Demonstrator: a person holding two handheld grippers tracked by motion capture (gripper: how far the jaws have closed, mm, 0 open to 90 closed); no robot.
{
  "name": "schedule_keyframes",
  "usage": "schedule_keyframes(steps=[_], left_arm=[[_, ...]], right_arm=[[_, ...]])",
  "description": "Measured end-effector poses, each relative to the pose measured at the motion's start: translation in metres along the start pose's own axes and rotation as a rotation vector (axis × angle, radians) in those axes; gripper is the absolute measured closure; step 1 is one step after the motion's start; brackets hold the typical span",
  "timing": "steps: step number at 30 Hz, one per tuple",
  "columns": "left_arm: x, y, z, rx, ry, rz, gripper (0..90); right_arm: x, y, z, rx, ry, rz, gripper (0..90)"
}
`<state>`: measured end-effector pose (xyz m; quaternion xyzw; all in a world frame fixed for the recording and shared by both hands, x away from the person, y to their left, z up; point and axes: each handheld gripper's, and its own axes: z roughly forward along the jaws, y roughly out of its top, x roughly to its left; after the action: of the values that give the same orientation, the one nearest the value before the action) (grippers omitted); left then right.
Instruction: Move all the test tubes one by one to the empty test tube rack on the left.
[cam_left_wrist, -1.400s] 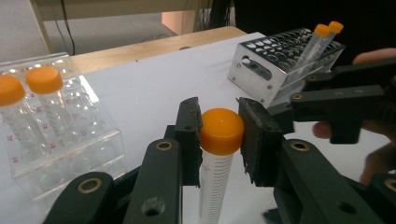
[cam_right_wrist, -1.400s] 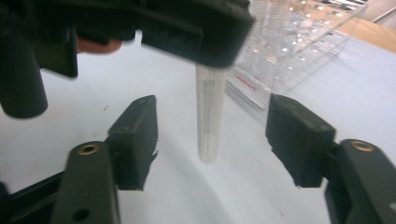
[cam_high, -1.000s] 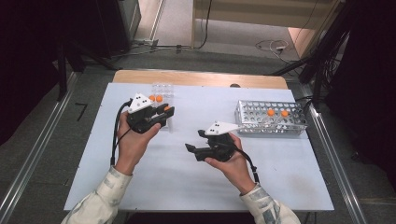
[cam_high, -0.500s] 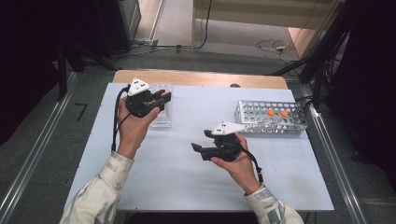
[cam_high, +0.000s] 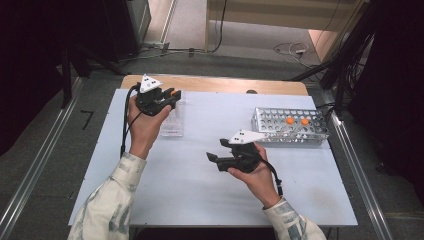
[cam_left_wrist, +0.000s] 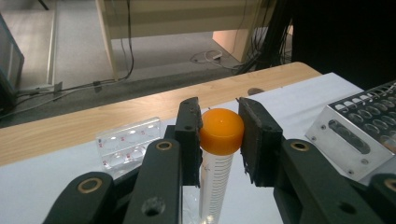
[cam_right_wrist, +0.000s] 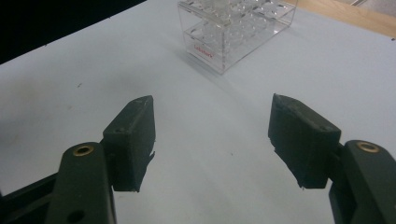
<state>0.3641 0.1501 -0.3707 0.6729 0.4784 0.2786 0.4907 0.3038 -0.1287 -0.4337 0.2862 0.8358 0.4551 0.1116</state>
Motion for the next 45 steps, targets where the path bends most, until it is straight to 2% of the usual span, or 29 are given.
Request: schedule_keyframes(steps=[7, 18, 28, 36, 45], left_arm=[[-0.001, -0.006, 0.004, -0.008, 0.022, 0.018, 70.2], [0.002, -0.018, 0.009, -0.009, 0.025, 0.011, 70.1], [0.003, -0.034, 0.015, 0.013, 0.031, -0.001, 70.0], [0.003, -0.043, 0.020, 0.039, 0.035, 0.007, 69.9], [0.001, -0.043, 0.018, 0.039, 0.033, 0.015, 65.2]], right_arm=[[0.000, 0.000, 0.000, -0.002, 0.000, -0.001, 30.8], [0.000, -0.001, 0.000, 0.000, -0.001, 0.000, 30.9], [0.001, -0.001, 0.001, 0.005, -0.001, -0.004, 31.0], [0.001, -0.002, 0.001, 0.008, 0.000, -0.006, 30.9], [0.001, -0.002, 0.001, 0.009, 0.003, -0.007, 30.9]])
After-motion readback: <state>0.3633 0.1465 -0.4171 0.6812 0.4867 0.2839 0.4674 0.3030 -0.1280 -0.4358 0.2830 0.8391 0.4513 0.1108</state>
